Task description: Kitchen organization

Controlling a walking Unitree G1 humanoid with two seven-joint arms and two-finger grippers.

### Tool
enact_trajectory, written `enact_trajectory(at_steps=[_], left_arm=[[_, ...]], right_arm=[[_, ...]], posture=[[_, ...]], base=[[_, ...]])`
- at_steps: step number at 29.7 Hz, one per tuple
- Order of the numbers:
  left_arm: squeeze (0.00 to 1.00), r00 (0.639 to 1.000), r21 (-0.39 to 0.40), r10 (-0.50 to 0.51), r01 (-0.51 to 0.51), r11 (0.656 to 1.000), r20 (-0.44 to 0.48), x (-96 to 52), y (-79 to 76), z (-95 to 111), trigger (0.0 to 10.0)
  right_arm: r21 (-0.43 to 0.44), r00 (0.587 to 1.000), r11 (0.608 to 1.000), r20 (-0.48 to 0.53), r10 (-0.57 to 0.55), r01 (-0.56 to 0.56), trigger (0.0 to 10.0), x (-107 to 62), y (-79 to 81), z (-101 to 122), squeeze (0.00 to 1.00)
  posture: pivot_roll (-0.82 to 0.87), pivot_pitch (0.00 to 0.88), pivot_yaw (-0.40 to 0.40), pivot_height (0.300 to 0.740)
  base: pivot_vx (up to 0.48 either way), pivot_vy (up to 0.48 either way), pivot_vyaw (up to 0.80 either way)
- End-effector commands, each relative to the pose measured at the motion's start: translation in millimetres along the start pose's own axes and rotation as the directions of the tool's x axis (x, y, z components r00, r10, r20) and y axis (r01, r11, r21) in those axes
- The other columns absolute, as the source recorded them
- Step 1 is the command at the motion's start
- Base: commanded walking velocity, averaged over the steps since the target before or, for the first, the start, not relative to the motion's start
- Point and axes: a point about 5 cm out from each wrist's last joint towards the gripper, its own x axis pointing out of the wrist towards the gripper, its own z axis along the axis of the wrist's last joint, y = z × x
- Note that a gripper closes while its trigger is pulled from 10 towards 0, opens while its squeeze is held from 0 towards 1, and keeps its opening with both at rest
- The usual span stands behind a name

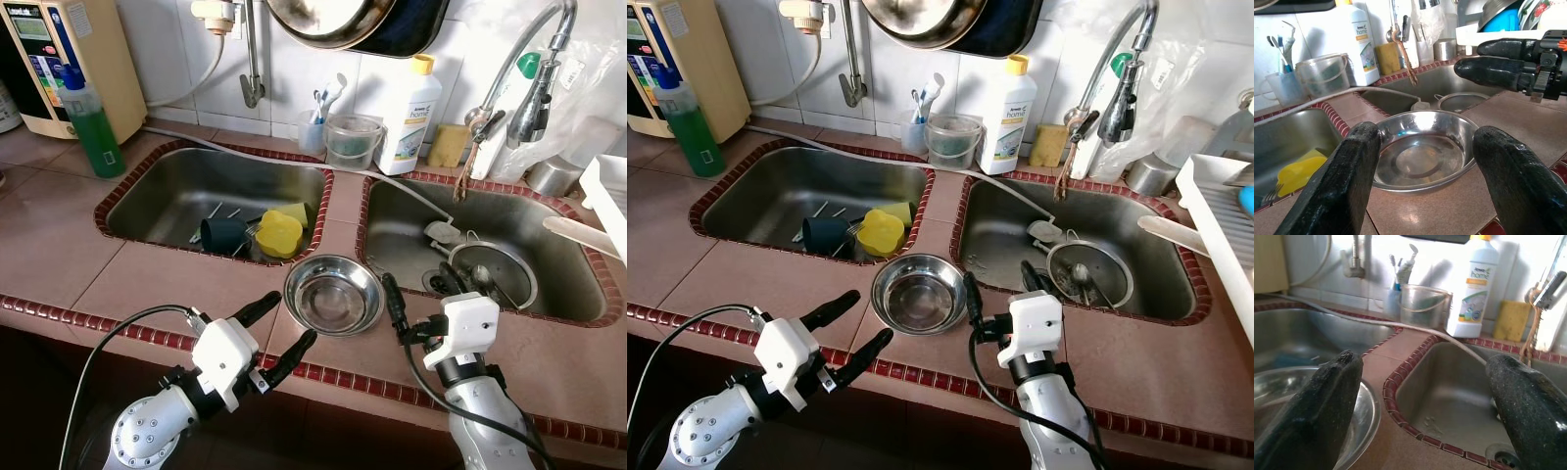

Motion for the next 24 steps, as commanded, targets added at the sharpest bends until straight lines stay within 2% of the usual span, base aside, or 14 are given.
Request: enact_trajectory(at_steps=[1,4,13,17,24], left_arm=[[0.00,1.000,0.007,-0.014,0.014,1.000,0.010,1.2,-3.3,4,10.0],[0.00,1.000,0.006,-0.012,0.012,1.000,0.012,1.0,-3.7,5,10.0],[0.00,1.000,-0.003,0.020,-0.019,1.000,0.020,2.2,-6.0,8,10.0],[0.00,0.999,-0.009,0.030,-0.029,1.000,0.025,4.0,-7.8,8,10.0],[0.00,0.999,-0.012,0.043,-0.043,0.999,0.031,5.8,-9.1,10,10.0]], right_arm=[[0.019,0.999,0.999,-0.015,-0.032,0.032,10.0,7.4,-3.9,3,0.00],[0.006,0.997,0.999,-0.055,-0.048,0.048,10.0,11.8,-5.3,0,0.00],[0.066,0.991,0.997,-0.126,-0.039,0.048,10.0,24.6,-3.9,-2,0.00],[0.116,0.985,0.993,-0.173,-0.015,0.035,10.0,34.4,-1.4,-4,0.00],[0.146,0.973,0.989,-0.230,0.033,0.001,10.0,46.1,-0.3,-7,0.00]], posture=[[-0.12,0.040,-0.038,0.740],[-0.11,0.050,-0.040,0.740],[-0.10,0.073,-0.051,0.740],[-0.10,0.078,-0.059,0.740],[-0.10,0.083,-0.068,0.740]], base=[[0.000,0.000,0.00],[0.000,0.000,0.00],[0.000,0.000,0.00],[0.000,0.000,0.00],[0.000,0.000,0.00]])
